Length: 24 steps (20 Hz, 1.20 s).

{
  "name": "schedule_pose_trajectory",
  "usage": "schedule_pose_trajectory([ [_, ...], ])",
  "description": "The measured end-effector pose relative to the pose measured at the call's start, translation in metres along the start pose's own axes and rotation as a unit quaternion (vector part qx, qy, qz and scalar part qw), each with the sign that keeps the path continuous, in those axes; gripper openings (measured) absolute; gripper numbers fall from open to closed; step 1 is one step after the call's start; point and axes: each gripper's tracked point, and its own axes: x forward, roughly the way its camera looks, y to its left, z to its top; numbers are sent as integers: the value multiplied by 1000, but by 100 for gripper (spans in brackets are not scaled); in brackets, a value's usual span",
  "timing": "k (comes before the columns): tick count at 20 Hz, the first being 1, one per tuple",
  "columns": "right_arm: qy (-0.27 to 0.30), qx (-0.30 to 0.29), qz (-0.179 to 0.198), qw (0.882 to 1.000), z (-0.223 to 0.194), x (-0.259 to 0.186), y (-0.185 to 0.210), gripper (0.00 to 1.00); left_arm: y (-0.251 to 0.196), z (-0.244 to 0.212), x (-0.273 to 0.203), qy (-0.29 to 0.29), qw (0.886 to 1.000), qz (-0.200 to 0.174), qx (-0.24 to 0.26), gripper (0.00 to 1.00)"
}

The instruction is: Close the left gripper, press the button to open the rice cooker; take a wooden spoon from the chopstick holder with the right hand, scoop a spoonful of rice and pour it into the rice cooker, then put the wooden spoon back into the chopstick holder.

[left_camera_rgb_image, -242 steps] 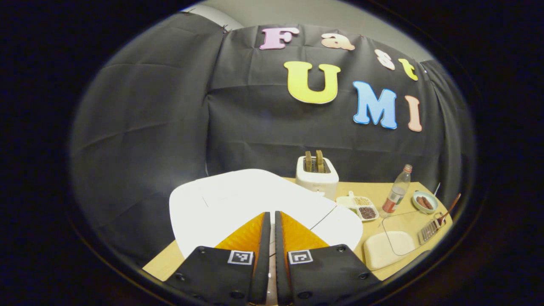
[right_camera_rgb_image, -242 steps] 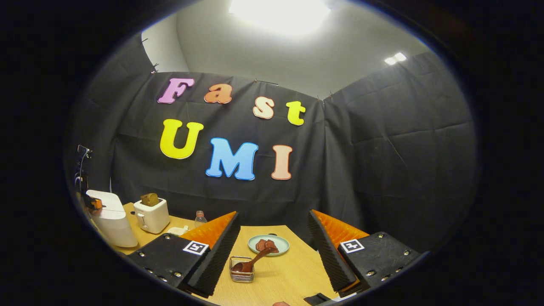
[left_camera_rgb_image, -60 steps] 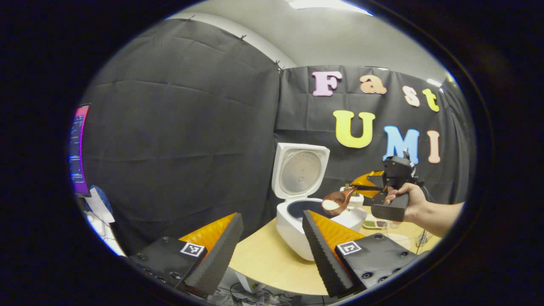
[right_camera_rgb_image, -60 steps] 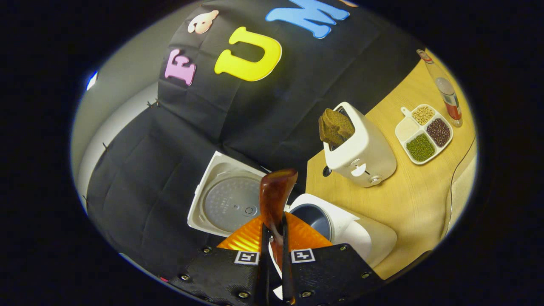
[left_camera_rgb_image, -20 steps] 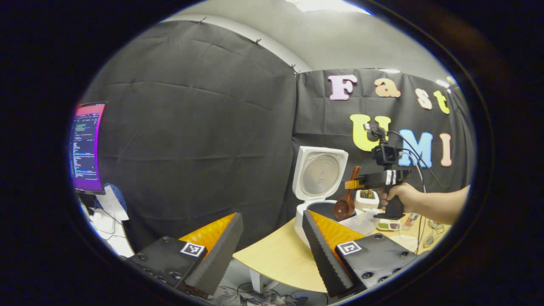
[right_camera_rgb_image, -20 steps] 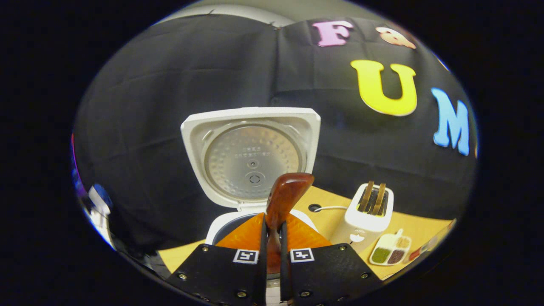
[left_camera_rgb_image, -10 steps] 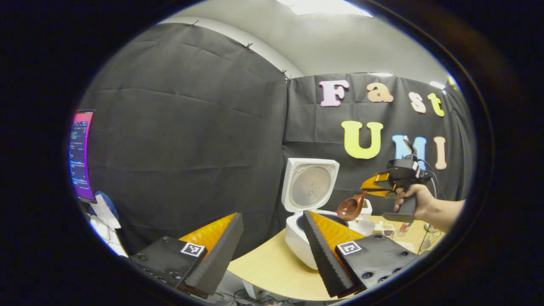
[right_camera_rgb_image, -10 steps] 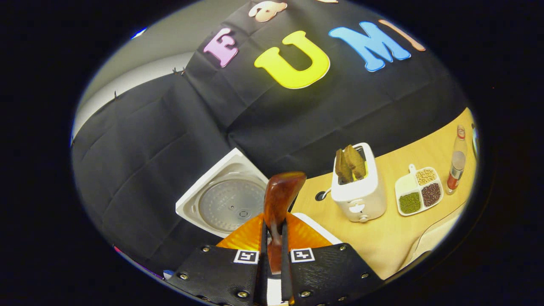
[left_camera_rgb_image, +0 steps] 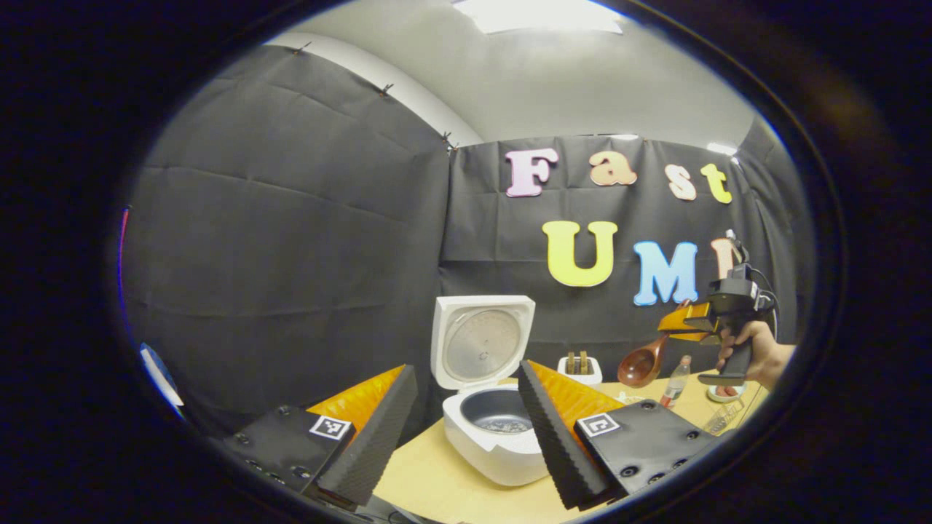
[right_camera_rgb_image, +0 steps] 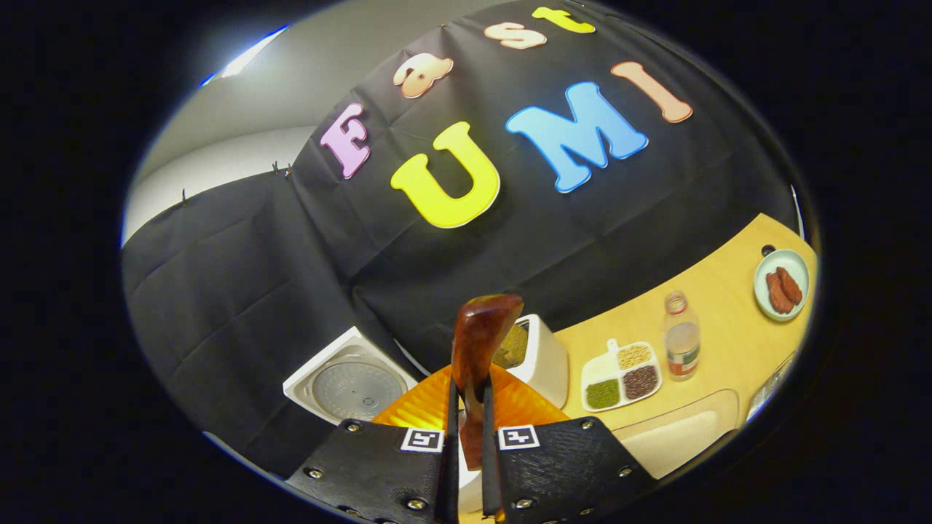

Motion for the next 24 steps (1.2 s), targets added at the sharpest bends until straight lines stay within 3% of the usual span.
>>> schedule_pose_trajectory([
  [6,-43,-6,-63,997,41,-55,-80,13,-53,6,15,-7,999,-46,-11,97],
  [14,-77,0,-158,984,74,-123,-183,13,-120,12,29,-11,994,-106,-19,97],
  [20,-84,-14,-218,972,69,-157,-250,13,-153,7,34,4,990,-135,-33,99],
  [24,-63,-18,-251,966,42,-163,-287,13,-160,10,39,4,990,-139,-20,99],
])
